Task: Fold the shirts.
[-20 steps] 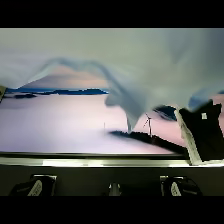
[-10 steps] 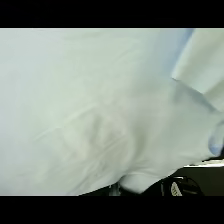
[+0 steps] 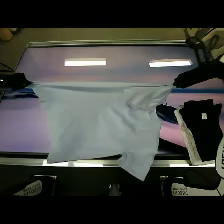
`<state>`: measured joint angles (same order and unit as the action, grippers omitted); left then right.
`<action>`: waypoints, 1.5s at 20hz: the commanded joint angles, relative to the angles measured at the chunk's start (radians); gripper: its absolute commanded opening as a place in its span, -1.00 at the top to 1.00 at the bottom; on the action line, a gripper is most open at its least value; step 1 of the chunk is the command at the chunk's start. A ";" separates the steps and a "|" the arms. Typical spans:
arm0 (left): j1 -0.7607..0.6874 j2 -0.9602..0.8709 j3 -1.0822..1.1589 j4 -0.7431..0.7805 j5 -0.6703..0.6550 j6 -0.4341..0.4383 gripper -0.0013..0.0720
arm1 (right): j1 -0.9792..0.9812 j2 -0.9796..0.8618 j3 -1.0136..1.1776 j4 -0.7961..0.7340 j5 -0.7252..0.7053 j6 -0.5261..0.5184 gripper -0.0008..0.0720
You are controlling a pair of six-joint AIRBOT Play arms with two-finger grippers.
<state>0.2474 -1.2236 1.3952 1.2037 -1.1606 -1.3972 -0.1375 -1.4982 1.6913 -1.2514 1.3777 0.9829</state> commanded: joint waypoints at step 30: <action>0.031 -0.468 -0.021 -0.050 -0.197 0.031 -0.26 | 0.077 -0.237 -0.238 0.061 -0.080 0.116 -0.50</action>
<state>0.2703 -1.6932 1.3647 1.1526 -1.3098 -1.3422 -0.0601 -1.7466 1.4563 -1.2182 1.3140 1.0870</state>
